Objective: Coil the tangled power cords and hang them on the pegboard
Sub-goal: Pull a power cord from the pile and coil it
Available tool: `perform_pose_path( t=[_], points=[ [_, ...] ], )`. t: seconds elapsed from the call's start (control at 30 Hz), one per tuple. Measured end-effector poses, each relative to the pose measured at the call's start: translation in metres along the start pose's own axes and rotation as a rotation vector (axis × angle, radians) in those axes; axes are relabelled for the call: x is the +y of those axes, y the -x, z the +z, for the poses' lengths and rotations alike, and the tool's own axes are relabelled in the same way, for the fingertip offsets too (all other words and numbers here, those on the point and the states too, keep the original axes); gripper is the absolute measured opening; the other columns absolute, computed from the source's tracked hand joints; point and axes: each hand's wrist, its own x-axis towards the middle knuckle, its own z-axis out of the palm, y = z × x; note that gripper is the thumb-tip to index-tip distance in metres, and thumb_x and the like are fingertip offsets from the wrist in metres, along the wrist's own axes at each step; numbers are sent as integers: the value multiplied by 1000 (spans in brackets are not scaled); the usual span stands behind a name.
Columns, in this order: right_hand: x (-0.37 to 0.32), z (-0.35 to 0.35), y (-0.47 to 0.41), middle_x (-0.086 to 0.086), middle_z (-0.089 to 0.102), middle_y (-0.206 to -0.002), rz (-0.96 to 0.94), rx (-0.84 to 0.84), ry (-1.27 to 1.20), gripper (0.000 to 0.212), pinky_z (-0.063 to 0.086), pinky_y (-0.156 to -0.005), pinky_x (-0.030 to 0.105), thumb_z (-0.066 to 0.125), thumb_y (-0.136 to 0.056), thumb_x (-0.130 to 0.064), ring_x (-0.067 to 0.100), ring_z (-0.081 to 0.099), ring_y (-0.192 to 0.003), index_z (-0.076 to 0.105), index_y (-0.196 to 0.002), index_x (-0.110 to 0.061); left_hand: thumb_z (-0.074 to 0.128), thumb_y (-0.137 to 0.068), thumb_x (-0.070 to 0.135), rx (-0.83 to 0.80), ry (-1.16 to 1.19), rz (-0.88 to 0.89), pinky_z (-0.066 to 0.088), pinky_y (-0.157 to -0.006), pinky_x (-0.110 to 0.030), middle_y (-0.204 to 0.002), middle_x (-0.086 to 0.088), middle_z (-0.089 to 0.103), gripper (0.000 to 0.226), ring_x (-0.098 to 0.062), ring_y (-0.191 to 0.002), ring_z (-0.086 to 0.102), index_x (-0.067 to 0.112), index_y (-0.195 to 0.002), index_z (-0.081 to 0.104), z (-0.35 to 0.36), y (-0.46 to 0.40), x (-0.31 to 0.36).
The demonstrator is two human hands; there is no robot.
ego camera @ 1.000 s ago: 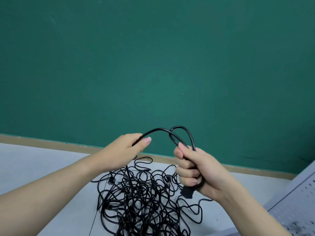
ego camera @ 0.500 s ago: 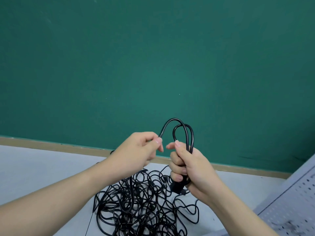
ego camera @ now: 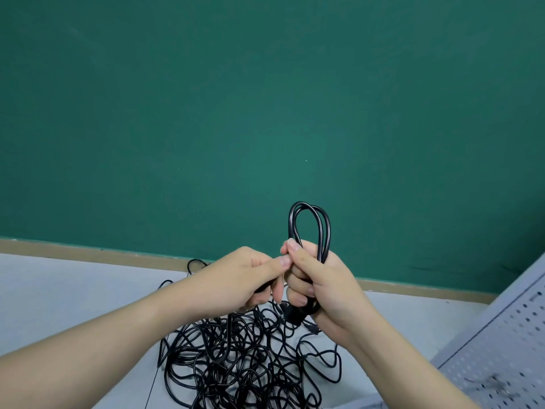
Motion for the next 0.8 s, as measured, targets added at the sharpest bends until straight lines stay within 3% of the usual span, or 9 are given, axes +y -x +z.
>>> perform_pose_path(
  t=[0.17, 0.27, 0.4, 0.5, 0.6, 0.67, 0.8],
  points=[
    [-3, -7, -5, -1, 20, -66, -44, 157, 34, 22, 30, -45, 22, 54, -107, -24, 11, 20, -49, 61, -90, -12, 50, -105, 48, 12, -324, -14, 30, -50, -29, -51, 8, 39, 47, -16, -49, 32, 17, -72, 65, -16, 2, -3],
    [-6, -19, -10, -2, 42, -67, -25, 283, 39, 25, 37, -49, 23, 55, -106, -27, 10, 43, -53, 64, -85, -16, 50, -104, 51, 37, -394, -76, 41, -54, -28, -48, 10, 41, 47, -14, -47, 39, 15, -75, 61, -26, 3, -5],
    [-6, -34, -18, 2, 60, -77, -25, 366, -155, 28, 58, -69, 34, 52, -108, -25, 19, 68, -84, 58, -83, -15, 45, -103, 58, 50, -527, -138, 31, -55, -29, -55, 10, 36, 50, -17, -53, 33, 19, -76, 58, -40, 6, -15],
    [-7, -42, -19, 4, 58, -75, -14, 337, -371, 28, 63, -73, 40, 46, -110, -25, 25, 74, -81, 53, -85, -13, 44, -103, 60, 32, -581, -144, 25, -56, -31, -56, 9, 33, 52, -20, -59, 30, 17, -77, 58, -44, 7, -18],
    [-6, -48, -20, 1, 46, -64, -3, 334, -491, 30, 63, -68, 36, 42, -111, -24, 20, 61, -60, 48, -85, -12, 47, -104, 53, 34, -599, -139, 27, -53, -30, -49, 31, 48, 50, -20, -59, 31, 14, -75, 59, -48, 8, -15],
    [-5, -52, -21, -3, 35, -61, 8, 345, -547, 30, 60, -68, 33, 41, -112, -23, 14, 44, -51, 45, -84, -14, 52, -100, 58, 57, -618, -126, 27, -51, -27, -48, 13, 40, 51, -17, -54, 32, 16, -73, 62, -53, 6, -18],
    [-3, -56, -23, -6, 24, -60, 41, 360, -593, 29, 43, -56, 25, 41, -111, -21, 11, 27, -46, 43, -82, -16, 59, -96, 60, 95, -673, -75, 30, -55, -27, -54, 9, 36, 54, -12, -54, 30, 14, -68, 53, -61, 4, -24]
  ],
)
